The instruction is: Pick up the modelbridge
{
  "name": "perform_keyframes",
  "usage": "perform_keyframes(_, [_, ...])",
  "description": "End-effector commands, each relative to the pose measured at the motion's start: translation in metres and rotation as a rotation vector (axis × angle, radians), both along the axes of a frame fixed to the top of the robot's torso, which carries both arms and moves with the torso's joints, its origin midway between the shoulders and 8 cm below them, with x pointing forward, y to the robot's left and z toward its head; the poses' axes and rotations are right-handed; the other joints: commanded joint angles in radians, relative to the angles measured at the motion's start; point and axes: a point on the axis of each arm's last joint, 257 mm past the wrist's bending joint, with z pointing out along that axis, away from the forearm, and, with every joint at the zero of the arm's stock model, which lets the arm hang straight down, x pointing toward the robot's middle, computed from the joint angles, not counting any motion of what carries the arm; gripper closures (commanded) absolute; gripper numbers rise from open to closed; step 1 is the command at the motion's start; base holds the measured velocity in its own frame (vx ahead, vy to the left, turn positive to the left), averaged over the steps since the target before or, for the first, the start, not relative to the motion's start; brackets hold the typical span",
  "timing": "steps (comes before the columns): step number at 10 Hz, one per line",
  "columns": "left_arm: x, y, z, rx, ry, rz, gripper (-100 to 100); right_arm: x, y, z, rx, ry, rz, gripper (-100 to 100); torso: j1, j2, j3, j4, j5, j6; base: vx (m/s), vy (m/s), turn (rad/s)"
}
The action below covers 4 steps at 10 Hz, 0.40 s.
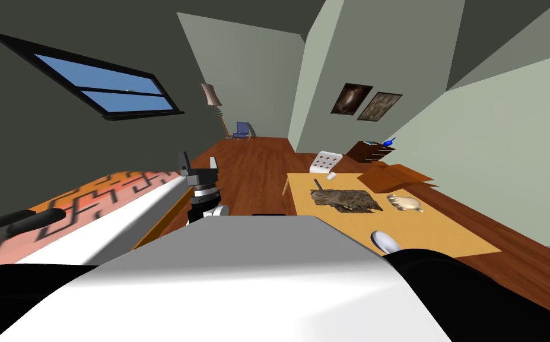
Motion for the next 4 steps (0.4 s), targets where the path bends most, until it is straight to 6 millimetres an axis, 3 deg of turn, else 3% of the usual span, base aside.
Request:
perform_keyframes(1, [0.0000, 0.0000, 0.0000, 0.000, 0.000, 0.000, 0, -0.0017, -0.0065, 0.0083, -0.001, -0.001, -0.002, 100, 0.000, 0.000, 0.000, 0.000, 0.000, 0.000, -0.052, 0.058, 0.034])
perform_keyframes(3, [0.0000, 0.0000, 0.0000, 0.000, 0.000, 0.000, 0, -0.0017, -0.0081, 0.0108, -0.001, 0.000, -0.003, 100, 0.004, 0.002, 0.001, 0.000, 0.001, 0.001, -0.029, 0.049, 0.004])
perform_keyframes(4, [0.0000, 0.0000, 0.0000, 0.000, 0.000, 0.000, 0, -0.0018, -0.0084, 0.0114, -0.001, 0.000, -0.003, 0, 0.002, 0.000, 0.000, 0.000, 0.000, 0.000, -0.004, 0.006, -0.002])
